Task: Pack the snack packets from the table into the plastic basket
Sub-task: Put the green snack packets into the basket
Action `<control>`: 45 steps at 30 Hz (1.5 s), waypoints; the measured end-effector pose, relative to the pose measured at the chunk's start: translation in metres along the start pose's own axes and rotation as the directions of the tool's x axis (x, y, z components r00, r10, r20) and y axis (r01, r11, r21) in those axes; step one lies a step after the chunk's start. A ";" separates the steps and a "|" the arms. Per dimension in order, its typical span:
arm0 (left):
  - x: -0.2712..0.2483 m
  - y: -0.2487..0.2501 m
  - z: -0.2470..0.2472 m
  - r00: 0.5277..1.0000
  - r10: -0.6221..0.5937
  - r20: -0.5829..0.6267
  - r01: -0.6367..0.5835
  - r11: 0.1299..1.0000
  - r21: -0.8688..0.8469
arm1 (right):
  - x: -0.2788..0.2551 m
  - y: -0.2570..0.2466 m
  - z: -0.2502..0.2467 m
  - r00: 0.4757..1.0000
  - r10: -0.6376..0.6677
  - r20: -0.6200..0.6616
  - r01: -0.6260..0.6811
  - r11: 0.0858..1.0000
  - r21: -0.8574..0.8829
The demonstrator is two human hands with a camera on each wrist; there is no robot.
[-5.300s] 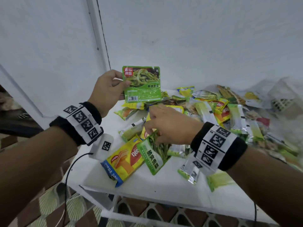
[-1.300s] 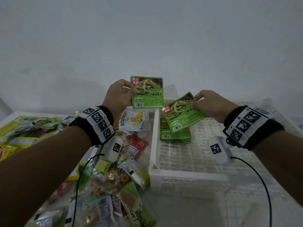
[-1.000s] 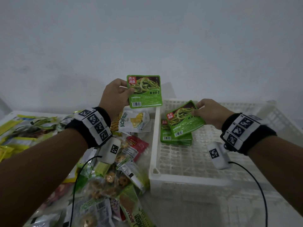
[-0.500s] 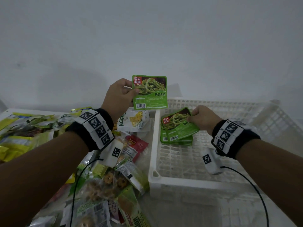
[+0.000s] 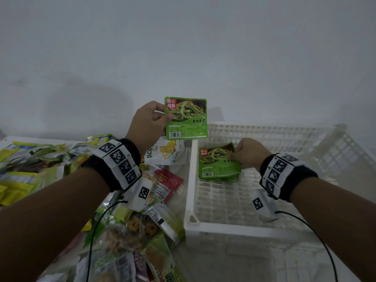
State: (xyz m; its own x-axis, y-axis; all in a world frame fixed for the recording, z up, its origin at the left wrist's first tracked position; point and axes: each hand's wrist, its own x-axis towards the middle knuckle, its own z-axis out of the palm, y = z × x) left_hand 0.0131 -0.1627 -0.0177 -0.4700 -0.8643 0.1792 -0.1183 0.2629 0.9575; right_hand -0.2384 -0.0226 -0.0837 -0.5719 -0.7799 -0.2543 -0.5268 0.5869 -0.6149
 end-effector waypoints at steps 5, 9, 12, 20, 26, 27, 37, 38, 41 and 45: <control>-0.001 -0.001 0.001 1.000 -0.001 0.010 0.001 1.000 0.002 | 0.001 0.006 0.000 0.999 0.042 -0.006 -0.041 0.995 0.092; -0.003 0.000 0.001 1.000 -0.008 0.013 0.008 1.000 0.008 | 0.000 0.001 0.001 1.000 0.020 0.010 -0.020 1.000 -0.020; -0.003 0.001 0.001 1.000 -0.009 0.013 0.009 1.000 0.011 | -0.003 -0.005 0.002 1.000 -0.011 -0.025 0.006 0.978 -0.209; -0.004 0.008 0.006 1.000 0.010 0.016 -0.010 1.000 0.001 | -0.011 -0.006 -0.008 0.995 -0.058 -0.086 0.037 0.973 -0.227; -0.007 0.007 0.016 0.999 -0.015 0.045 0.018 0.997 -0.072 | -0.027 -0.027 -0.025 0.850 -0.328 -0.412 0.397 0.913 0.091; -0.008 0.007 0.019 0.998 -0.026 0.060 0.031 0.996 -0.080 | -0.028 -0.031 -0.026 0.859 -0.324 -0.395 0.419 0.890 0.180; -0.027 0.004 0.049 0.980 0.028 0.196 -0.039 0.998 0.050 | -0.039 -0.037 -0.031 0.915 -0.282 -0.287 0.399 0.728 0.558; -0.029 0.001 0.050 0.971 0.000 0.238 -0.033 0.990 0.135 | -0.039 -0.035 -0.034 0.918 -0.261 -0.299 0.390 0.730 0.562; -0.038 -0.012 0.054 0.921 -0.084 0.380 -0.027 0.961 0.277 | -0.035 -0.022 -0.041 0.930 -0.190 -0.315 0.346 0.741 0.576; -0.053 -0.025 0.062 0.861 -0.154 0.484 -0.036 0.932 0.361 | -0.034 -0.003 -0.043 0.964 -0.112 -0.240 0.239 0.760 0.605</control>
State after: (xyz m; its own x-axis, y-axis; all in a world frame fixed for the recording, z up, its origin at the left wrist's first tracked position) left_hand -0.0134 -0.0964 -0.0651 -0.8100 -0.5774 -0.1024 -0.4092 0.4315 0.8040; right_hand -0.2447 0.0117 -0.0414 -0.6435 -0.7654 0.0031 -0.1565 0.1276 -0.9794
